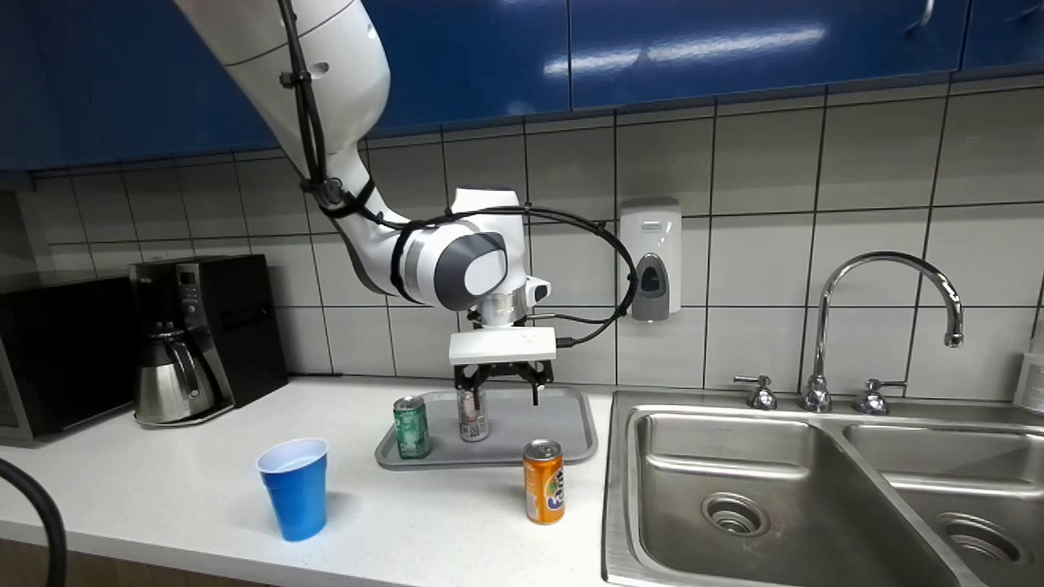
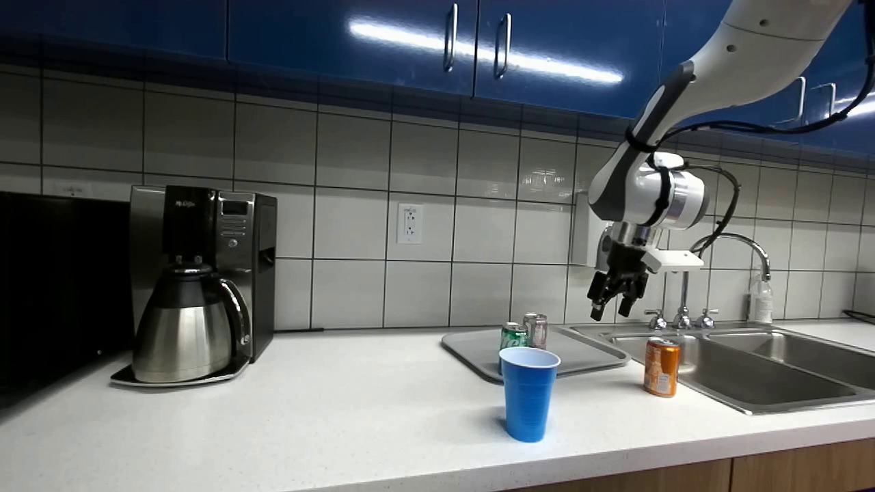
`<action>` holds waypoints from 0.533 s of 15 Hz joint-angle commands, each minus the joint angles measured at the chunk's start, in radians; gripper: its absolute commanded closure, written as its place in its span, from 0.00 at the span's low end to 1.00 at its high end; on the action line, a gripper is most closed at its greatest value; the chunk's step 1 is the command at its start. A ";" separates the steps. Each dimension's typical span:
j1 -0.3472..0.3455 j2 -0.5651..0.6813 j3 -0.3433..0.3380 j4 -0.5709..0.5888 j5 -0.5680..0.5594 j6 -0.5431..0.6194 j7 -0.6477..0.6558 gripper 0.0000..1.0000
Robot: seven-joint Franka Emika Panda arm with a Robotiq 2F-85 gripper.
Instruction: Move all the cans from the tray to the counter top
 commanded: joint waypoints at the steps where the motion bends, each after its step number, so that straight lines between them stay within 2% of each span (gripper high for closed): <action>1: 0.001 0.024 0.015 0.048 0.031 -0.061 -0.073 0.00; 8: 0.020 0.058 0.041 0.088 0.022 -0.107 -0.119 0.00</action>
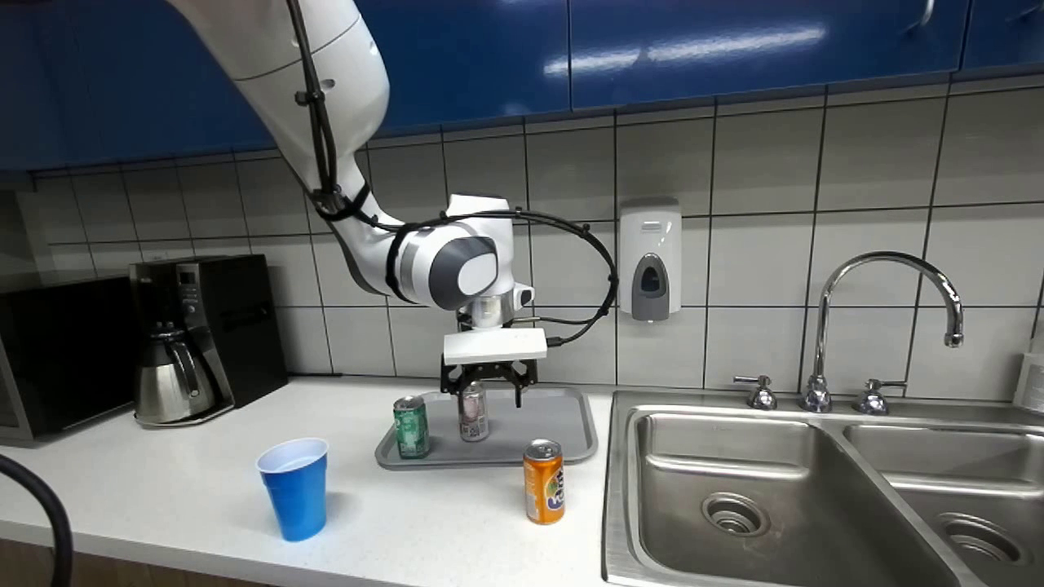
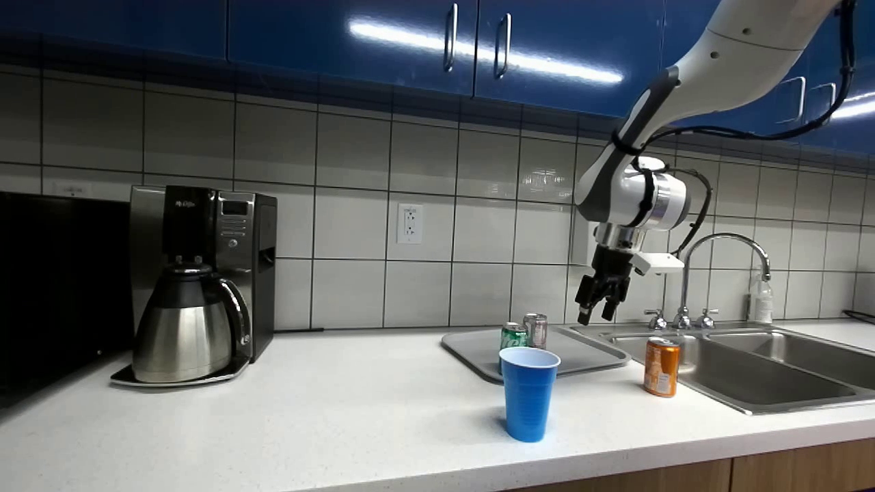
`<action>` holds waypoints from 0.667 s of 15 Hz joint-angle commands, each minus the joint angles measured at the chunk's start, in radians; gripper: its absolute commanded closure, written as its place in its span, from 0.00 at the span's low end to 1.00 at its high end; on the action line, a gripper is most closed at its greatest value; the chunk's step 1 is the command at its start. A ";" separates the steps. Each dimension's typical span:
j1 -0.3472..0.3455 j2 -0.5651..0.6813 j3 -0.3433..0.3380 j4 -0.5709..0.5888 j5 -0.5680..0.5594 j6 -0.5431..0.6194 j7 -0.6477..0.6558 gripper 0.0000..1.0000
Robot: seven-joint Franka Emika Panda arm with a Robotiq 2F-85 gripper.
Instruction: Move all the cans from the tray to the counter top
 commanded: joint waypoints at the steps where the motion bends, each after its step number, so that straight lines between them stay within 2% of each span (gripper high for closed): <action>1: 0.004 0.017 0.018 0.038 0.015 -0.046 -0.050 0.00; 10: 0.047 0.079 0.031 0.082 -0.023 -0.051 -0.016 0.00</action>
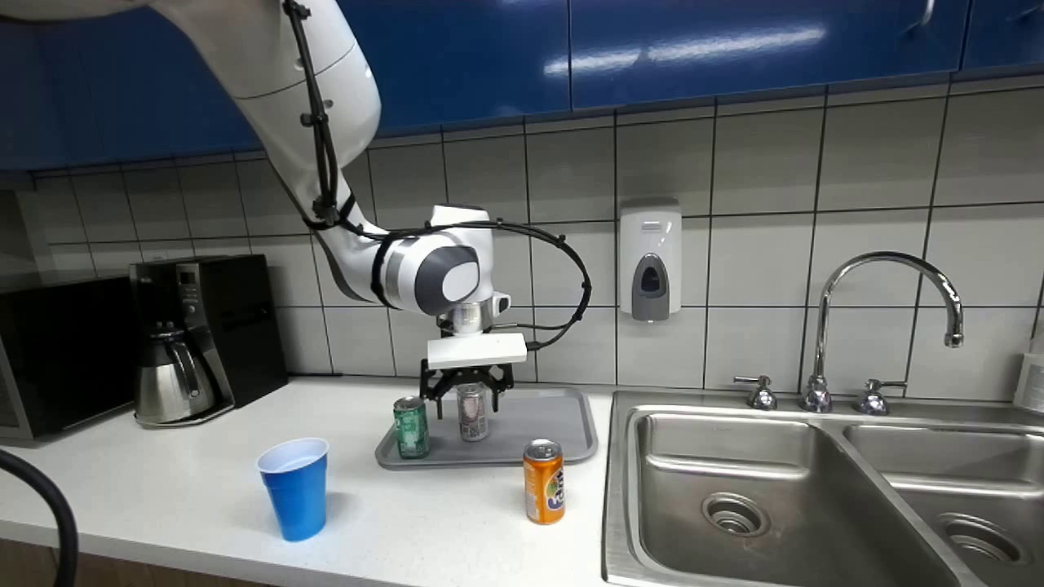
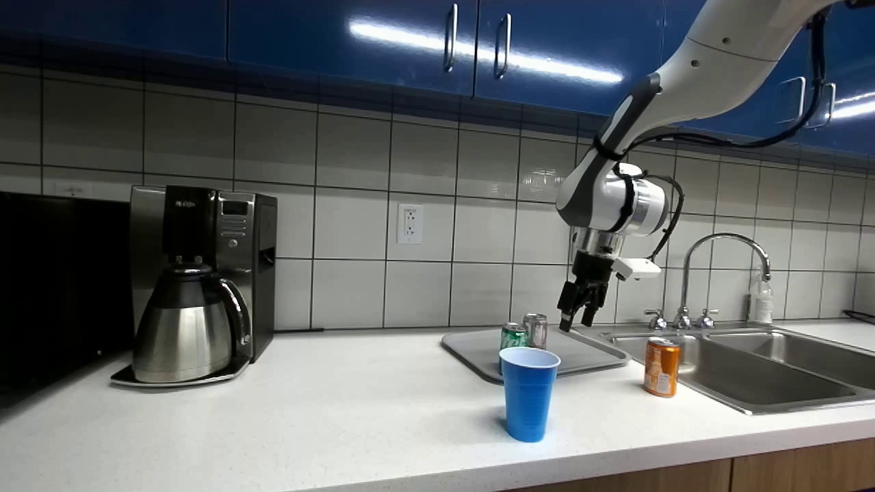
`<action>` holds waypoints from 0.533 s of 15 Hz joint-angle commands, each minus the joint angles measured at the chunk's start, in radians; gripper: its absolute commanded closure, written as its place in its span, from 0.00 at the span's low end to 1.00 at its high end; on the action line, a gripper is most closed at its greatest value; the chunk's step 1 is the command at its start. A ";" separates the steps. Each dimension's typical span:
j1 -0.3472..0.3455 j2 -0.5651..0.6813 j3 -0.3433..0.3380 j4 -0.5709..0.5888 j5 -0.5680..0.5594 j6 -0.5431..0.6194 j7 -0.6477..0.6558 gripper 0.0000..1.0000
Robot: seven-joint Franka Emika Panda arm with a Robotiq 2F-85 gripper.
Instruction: Move all the cans from the tray to the counter top
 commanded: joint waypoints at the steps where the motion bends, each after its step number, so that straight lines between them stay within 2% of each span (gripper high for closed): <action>1: 0.011 0.046 0.005 0.061 -0.027 -0.029 0.017 0.00; 8: 0.038 0.133 0.002 0.157 -0.086 -0.027 0.095 0.00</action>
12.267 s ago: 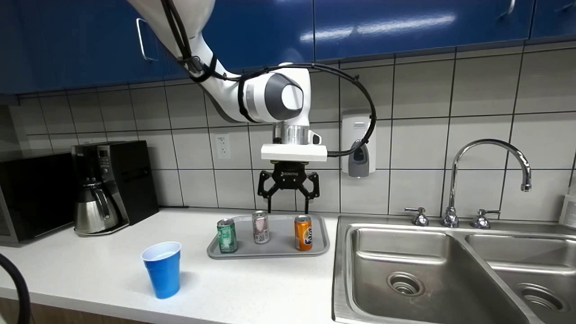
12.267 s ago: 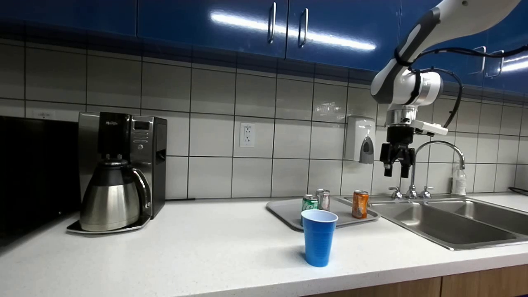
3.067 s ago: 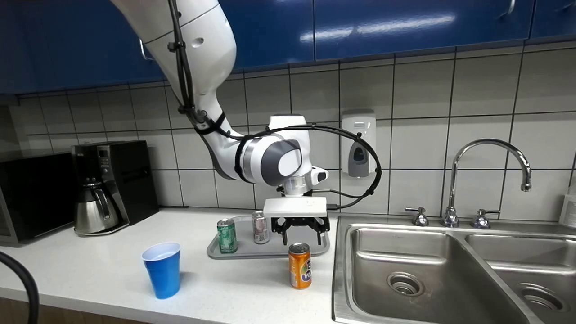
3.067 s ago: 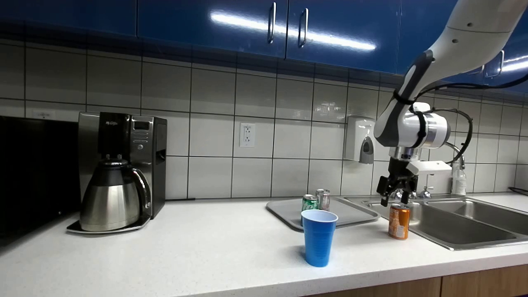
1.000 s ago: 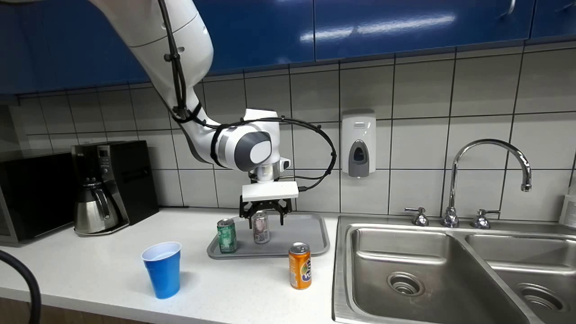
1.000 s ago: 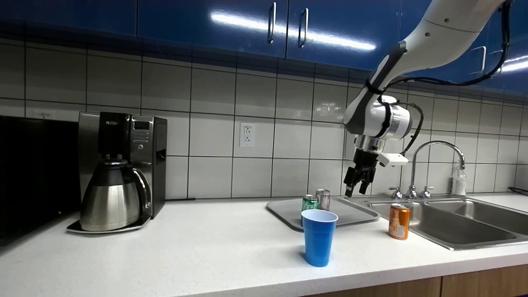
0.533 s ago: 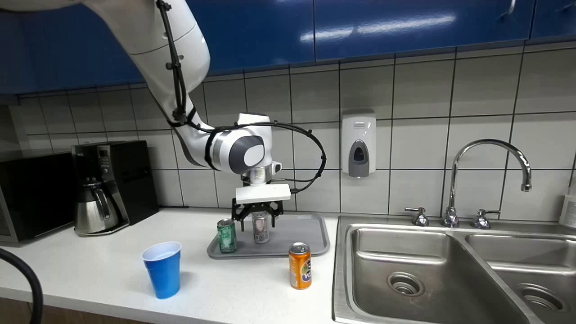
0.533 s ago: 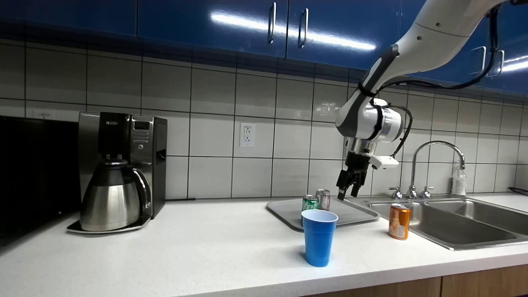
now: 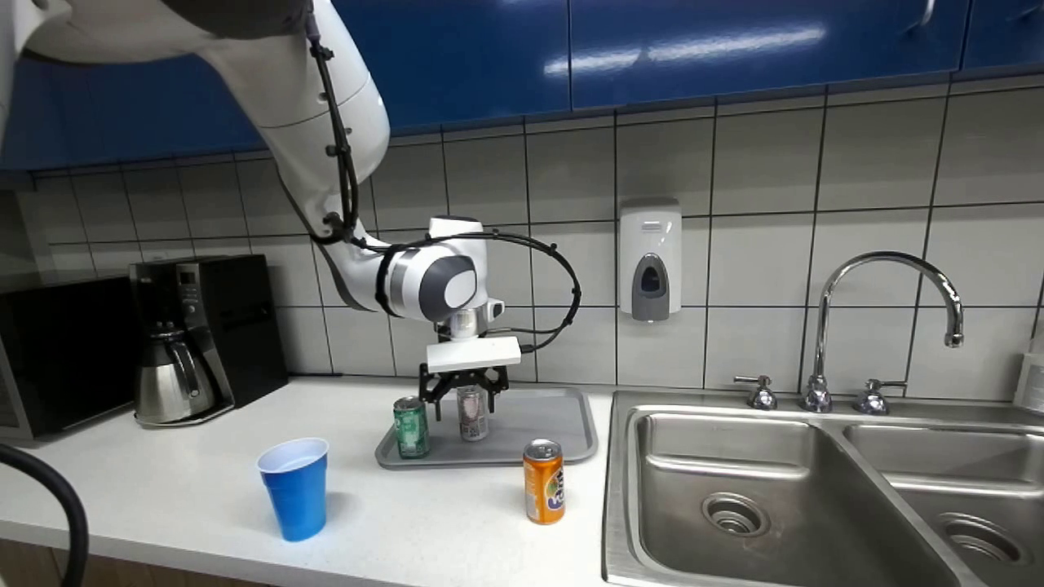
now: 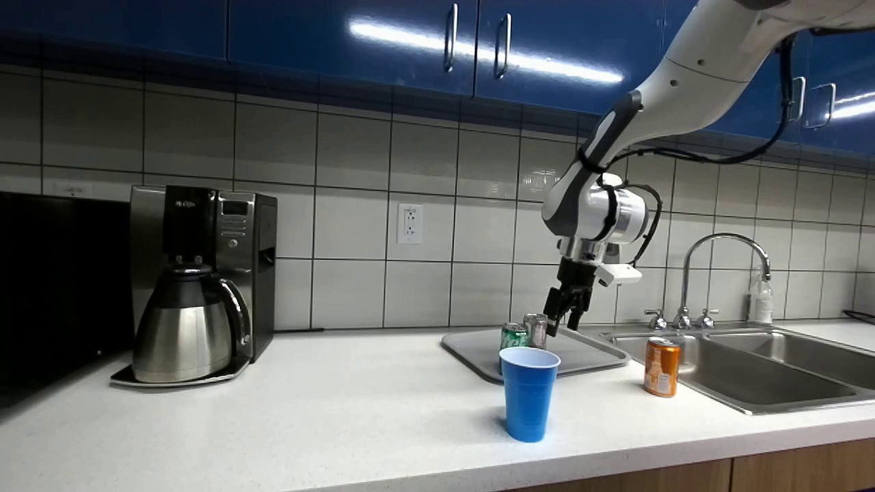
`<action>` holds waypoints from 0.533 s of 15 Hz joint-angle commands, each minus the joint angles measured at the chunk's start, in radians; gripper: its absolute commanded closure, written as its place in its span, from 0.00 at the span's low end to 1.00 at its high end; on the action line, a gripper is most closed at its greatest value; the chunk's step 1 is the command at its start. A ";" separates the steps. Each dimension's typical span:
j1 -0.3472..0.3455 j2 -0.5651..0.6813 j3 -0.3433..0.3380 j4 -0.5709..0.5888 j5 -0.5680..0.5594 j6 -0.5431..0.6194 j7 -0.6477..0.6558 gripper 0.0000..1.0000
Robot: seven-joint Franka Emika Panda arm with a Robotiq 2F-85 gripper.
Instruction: Move all the cans from the tray to the counter top
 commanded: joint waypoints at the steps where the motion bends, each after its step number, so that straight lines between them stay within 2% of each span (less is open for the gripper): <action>1: 0.007 0.050 0.002 0.076 -0.053 -0.028 0.065 0.00; 8: 0.019 0.124 0.001 0.164 -0.131 -0.036 0.154 0.00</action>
